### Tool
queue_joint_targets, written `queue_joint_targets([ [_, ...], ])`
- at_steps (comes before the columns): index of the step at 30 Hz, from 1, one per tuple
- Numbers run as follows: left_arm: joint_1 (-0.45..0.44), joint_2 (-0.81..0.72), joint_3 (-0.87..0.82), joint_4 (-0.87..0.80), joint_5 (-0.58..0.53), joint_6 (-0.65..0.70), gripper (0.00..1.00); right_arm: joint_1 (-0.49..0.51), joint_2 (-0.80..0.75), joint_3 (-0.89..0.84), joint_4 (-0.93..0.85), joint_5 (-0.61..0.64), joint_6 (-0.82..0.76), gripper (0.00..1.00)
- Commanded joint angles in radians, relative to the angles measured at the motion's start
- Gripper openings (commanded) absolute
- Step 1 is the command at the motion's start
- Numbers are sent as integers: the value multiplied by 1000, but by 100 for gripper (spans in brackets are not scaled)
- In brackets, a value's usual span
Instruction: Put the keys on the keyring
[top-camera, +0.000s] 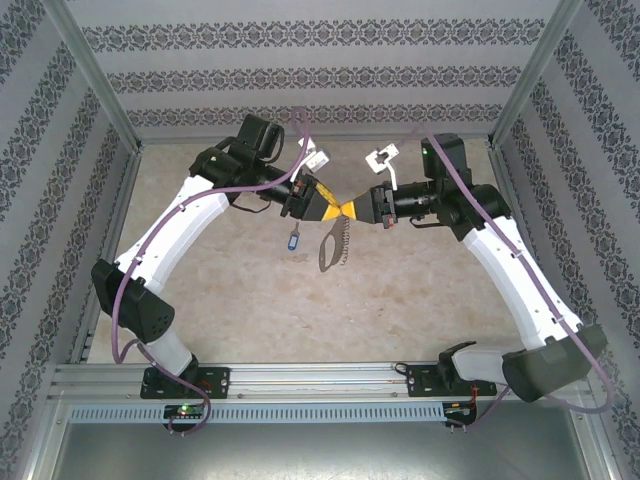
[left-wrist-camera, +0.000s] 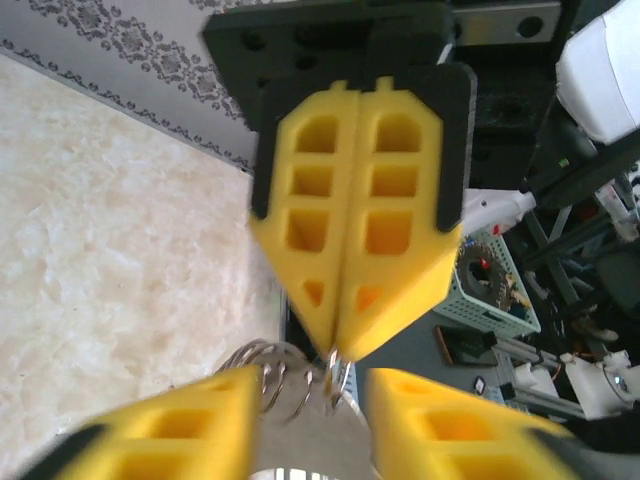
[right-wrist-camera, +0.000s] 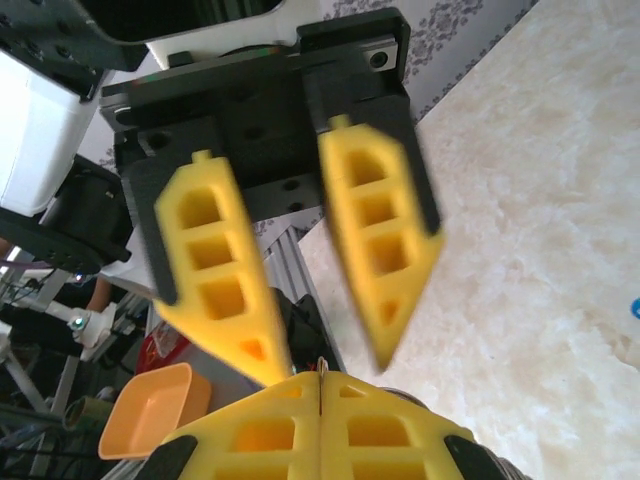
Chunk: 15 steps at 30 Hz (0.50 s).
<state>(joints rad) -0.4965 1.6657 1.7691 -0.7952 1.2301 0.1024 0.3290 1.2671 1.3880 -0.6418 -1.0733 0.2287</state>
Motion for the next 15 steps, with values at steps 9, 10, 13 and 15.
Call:
queue_joint_targets([
  [9, 61, -179, -373, 785, -70, -566, 78, -67, -107, -89, 224, 12, 107, 0],
  [10, 64, -182, -381, 813, -74, -580, 76, -68, -114, -107, 270, 14, 136, 0],
  [13, 65, -186, -395, 913, -74, -628, 72, -69, -134, -157, 398, 33, 219, 0],
  [15, 64, -183, -407, 1022, -67, -696, 70, -67, -144, -183, 484, 56, 269, 0],
])
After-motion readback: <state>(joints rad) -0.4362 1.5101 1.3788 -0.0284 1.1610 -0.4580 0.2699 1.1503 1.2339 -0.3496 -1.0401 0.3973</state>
